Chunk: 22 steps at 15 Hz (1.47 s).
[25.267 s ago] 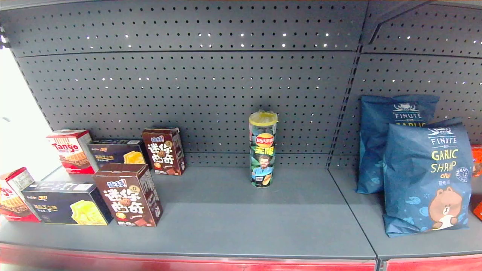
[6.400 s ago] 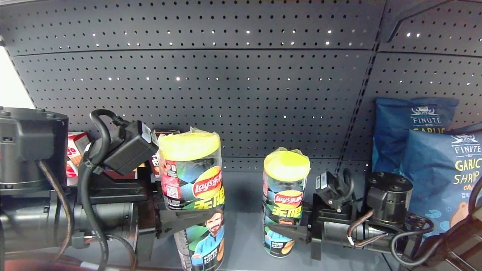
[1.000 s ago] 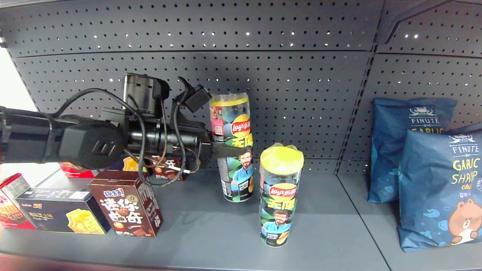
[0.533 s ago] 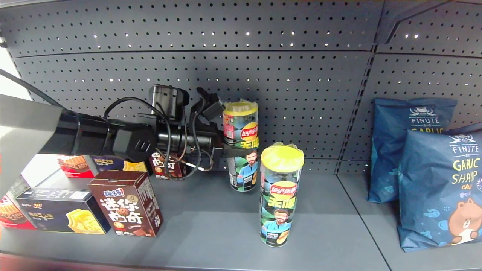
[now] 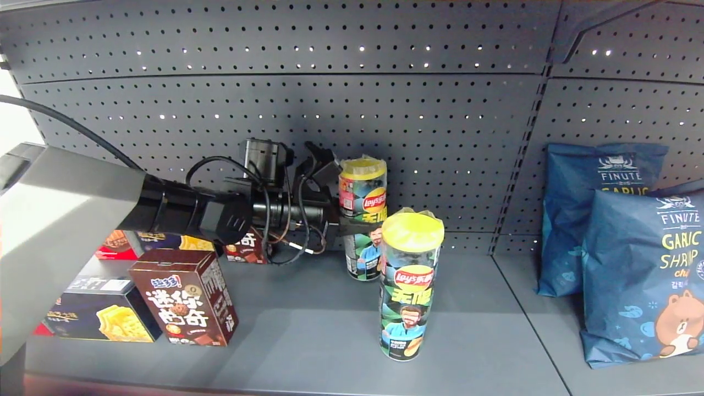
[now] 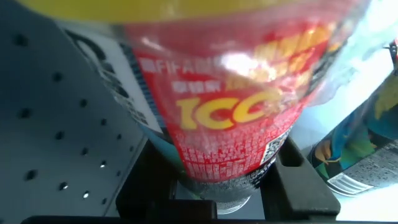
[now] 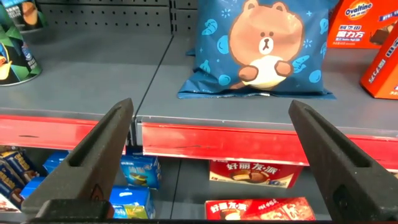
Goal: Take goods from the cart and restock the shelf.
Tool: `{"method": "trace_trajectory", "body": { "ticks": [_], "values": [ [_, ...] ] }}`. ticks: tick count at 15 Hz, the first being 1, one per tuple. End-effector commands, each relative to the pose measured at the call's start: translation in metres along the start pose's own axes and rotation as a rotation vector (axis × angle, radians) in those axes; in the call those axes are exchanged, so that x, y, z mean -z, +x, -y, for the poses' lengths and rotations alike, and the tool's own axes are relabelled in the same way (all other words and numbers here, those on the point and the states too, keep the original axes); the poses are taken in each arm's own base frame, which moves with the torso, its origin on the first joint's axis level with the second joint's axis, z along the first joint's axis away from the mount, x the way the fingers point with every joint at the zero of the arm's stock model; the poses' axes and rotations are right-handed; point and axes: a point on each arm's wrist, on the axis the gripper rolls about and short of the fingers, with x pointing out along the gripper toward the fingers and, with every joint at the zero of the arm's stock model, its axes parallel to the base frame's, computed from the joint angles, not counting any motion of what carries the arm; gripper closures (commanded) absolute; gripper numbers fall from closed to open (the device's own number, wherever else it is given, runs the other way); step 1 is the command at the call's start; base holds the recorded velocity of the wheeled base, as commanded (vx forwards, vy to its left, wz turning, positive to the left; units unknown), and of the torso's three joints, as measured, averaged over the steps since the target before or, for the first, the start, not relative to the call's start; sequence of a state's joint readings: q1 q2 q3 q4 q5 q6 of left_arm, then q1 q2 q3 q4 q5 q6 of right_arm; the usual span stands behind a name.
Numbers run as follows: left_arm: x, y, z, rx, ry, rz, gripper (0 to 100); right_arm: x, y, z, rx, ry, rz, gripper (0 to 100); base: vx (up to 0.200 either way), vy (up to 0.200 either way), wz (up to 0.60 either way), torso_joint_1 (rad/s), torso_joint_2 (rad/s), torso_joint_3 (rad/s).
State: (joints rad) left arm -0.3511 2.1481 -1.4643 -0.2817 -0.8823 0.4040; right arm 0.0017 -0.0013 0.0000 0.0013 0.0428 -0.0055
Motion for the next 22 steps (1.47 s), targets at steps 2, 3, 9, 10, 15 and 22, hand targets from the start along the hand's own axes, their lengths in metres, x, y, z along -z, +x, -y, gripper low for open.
{"method": "trace_trajectory", "body": {
  "ticks": [2,3,9,10,15,22],
  "values": [
    [0.006,0.008,0.0,0.009,0.006,0.004,100,0.0,0.0,0.0,0.0,-0.001,-0.002,0,0.0,0.0,0.0,0.0,0.0,0.0],
    [0.006,0.009,0.001,0.012,0.007,0.003,100,0.0,0.0,0.0,0.0,-0.001,-0.002,0,0.0,0.0,0.0,0.0,0.0,0.0],
    [0.013,0.019,0.0,0.021,0.015,0.007,100,0.0,0.0,0.0,0.0,-0.001,-0.002,0,0.0,0.0,0.0,0.0,0.0,0.0],
    [0.015,0.022,0.001,0.027,0.012,0.005,100,0.0,0.0,0.0,0.0,-0.001,-0.002,0,0.0,0.0,0.0,0.0,0.0,0.0],
    [0.021,0.031,0.001,0.035,0.016,0.006,100,0.0,0.0,0.0,0.0,-0.001,-0.002,0,0.0,0.0,0.0,0.0,0.0,0.0],
    [0.027,0.037,0.003,0.034,0.038,-0.004,0,0.0,0.0,0.0,0.0,-0.001,-0.002,0,0.0,0.0,0.0,0.0,0.0,0.0]
  ]
}}
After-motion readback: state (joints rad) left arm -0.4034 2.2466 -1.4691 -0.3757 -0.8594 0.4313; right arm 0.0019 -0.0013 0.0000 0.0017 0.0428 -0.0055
